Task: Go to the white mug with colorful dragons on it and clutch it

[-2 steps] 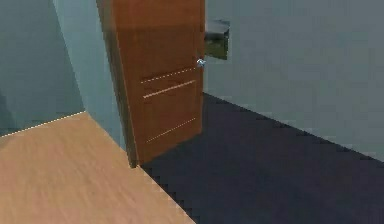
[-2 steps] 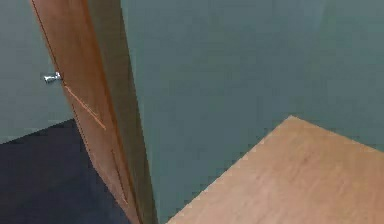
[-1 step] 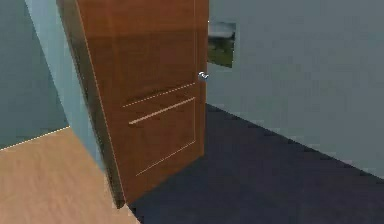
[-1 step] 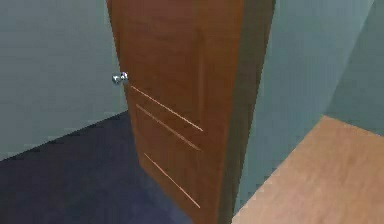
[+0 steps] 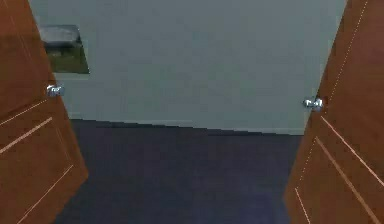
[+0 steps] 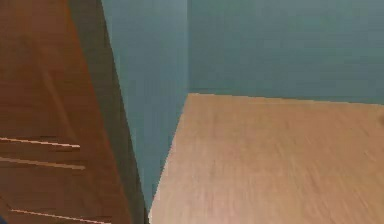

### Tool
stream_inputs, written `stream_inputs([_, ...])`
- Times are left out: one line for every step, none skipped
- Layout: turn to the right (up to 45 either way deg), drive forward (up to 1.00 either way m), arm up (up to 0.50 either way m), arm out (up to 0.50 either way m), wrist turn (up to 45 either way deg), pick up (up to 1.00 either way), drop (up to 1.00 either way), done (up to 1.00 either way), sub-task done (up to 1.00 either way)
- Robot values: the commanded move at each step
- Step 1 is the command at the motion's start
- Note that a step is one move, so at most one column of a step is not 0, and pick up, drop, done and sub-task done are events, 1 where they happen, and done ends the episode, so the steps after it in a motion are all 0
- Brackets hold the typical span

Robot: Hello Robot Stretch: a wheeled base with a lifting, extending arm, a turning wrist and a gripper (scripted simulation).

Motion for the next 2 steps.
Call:
stream_inputs([0.0,1.0,0.0,0.0,0.0,0.0,0.0,0.0,0.0])
stream_inputs([21.0,0.0,0.0,0.0,0.0,0.0,0.0,0.0,0.0])
